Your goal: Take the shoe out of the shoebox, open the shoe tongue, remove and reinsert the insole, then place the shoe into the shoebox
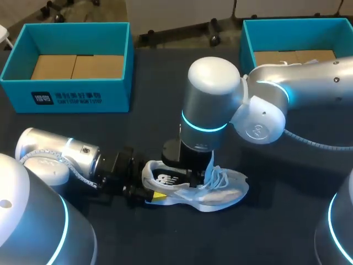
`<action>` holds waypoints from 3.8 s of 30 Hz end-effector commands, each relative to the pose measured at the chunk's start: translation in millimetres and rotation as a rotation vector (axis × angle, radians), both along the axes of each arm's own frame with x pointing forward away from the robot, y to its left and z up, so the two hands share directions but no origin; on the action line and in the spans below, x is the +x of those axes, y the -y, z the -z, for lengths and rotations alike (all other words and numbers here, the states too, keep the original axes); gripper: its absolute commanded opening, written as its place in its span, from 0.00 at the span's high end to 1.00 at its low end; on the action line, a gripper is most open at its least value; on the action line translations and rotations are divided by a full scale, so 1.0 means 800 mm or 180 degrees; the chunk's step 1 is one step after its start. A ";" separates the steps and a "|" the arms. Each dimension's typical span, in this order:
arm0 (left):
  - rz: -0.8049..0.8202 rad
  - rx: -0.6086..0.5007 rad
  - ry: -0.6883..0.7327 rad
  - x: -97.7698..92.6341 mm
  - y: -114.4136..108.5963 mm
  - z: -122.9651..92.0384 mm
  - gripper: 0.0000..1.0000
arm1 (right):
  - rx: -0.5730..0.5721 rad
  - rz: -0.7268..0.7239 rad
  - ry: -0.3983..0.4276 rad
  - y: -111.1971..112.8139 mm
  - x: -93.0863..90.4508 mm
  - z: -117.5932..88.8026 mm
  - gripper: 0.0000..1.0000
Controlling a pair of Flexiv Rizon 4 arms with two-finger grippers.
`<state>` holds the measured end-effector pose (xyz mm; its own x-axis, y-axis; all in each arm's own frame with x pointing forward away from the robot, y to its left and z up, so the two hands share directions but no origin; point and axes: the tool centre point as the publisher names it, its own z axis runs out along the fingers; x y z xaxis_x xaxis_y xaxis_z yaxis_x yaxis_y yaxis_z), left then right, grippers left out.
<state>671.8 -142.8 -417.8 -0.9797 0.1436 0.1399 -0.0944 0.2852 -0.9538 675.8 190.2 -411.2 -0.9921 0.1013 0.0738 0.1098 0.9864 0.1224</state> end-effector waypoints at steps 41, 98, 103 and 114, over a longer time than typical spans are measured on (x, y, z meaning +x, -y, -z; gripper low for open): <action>0.0001 -0.0002 0.0002 -0.001 0.000 0.000 1.00 | 0.0037 0.0186 -0.0204 -0.008 -0.067 -0.001 1.00; 0.0001 -0.0002 0.0002 -0.001 0.000 0.000 1.00 | 0.1105 -0.1655 0.0301 -0.011 0.012 -0.094 1.00; 0.0001 -0.0002 0.0002 -0.001 0.000 0.000 1.00 | 0.1057 -0.1897 0.0089 -0.030 0.011 -0.100 1.00; 0.0001 -0.0002 0.0002 -0.001 0.000 0.000 1.00 | 0.0923 -0.2134 -0.0303 -0.057 0.008 -0.100 0.70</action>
